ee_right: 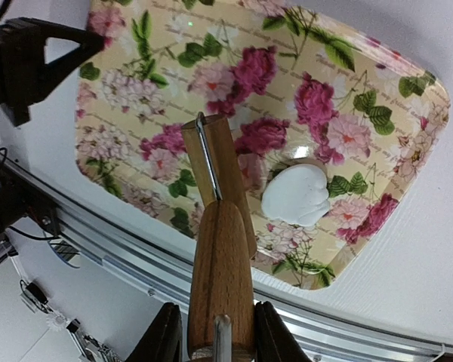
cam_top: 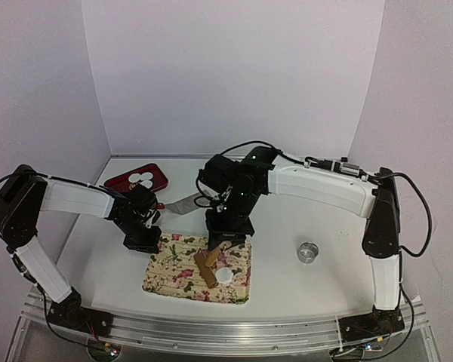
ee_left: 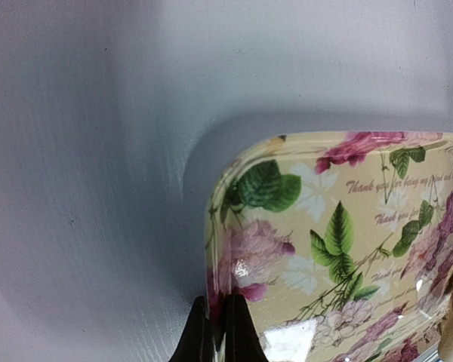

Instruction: Roll out the dumpling wrappers from the dough

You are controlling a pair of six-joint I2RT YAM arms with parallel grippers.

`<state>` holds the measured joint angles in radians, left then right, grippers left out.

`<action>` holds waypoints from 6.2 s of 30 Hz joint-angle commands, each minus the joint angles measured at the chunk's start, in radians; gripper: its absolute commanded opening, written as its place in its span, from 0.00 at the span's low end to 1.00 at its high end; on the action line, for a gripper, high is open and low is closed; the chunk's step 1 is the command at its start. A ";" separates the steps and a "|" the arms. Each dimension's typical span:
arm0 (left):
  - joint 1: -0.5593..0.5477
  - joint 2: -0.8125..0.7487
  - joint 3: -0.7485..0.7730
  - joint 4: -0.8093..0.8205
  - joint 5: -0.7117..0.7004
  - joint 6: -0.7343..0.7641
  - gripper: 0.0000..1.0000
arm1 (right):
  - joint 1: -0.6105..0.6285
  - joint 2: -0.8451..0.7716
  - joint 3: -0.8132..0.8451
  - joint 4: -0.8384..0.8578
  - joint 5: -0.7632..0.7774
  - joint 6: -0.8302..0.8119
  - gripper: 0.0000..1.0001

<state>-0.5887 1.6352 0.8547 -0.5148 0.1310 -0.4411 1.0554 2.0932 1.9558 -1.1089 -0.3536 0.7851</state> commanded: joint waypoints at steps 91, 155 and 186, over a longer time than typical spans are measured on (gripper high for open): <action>0.106 -0.011 -0.020 -0.019 -0.040 0.050 0.00 | -0.238 -0.348 -0.750 0.165 0.024 0.100 0.00; 0.105 0.034 0.038 0.022 0.069 0.085 0.00 | -0.059 -0.134 0.028 -0.240 0.166 -0.085 0.00; 0.105 0.024 0.029 0.021 0.072 0.058 0.00 | -0.058 0.058 0.094 -0.245 0.194 -0.159 0.00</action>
<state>-0.4870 1.6604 0.8692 -0.4968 0.2195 -0.3712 0.9974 2.1337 2.0293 -1.3320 -0.2017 0.6368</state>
